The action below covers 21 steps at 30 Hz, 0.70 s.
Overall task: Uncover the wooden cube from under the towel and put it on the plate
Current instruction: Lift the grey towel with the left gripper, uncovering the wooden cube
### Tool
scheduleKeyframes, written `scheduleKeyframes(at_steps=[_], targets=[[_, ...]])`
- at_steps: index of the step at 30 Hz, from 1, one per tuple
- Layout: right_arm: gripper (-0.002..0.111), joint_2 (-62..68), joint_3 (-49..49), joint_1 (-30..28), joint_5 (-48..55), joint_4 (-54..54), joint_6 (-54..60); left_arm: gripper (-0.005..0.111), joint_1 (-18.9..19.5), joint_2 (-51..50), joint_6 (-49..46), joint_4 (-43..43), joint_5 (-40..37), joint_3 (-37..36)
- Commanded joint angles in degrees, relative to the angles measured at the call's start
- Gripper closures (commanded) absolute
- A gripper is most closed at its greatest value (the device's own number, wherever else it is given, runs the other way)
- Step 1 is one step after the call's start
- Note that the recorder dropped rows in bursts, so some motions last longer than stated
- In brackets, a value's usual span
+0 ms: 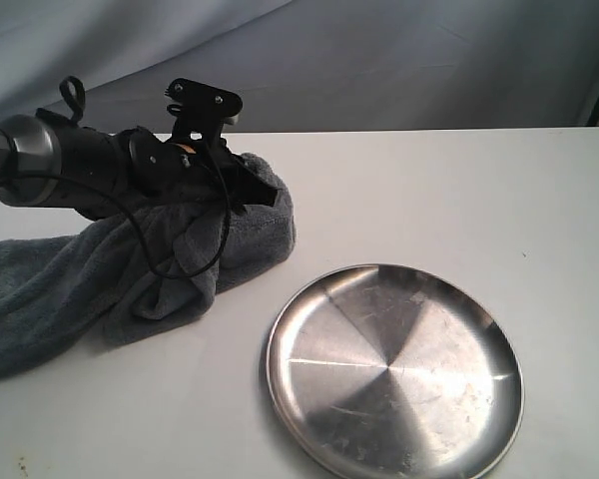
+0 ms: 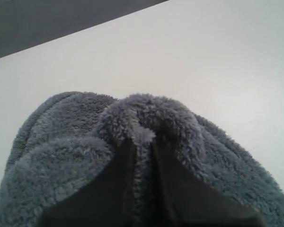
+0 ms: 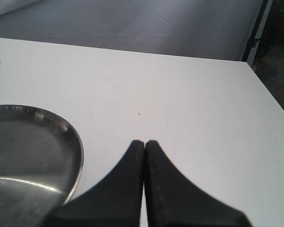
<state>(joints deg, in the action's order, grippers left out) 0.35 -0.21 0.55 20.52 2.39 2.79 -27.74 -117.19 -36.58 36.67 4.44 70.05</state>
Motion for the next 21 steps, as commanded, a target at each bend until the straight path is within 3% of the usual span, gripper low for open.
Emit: scheduleKeyframes(at_steps=[1, 21], targets=[[0.108, -0.3, 0.2, 0.1, -0.4, -0.3, 0.2, 0.107, -0.2, 2.7, 0.5, 0.5, -3.4, -0.2], [0.108, -0.3, 0.2, 0.1, -0.4, -0.3, 0.2, 0.107, -0.2, 25.6, 0.5, 0.5, -13.7, -0.2]])
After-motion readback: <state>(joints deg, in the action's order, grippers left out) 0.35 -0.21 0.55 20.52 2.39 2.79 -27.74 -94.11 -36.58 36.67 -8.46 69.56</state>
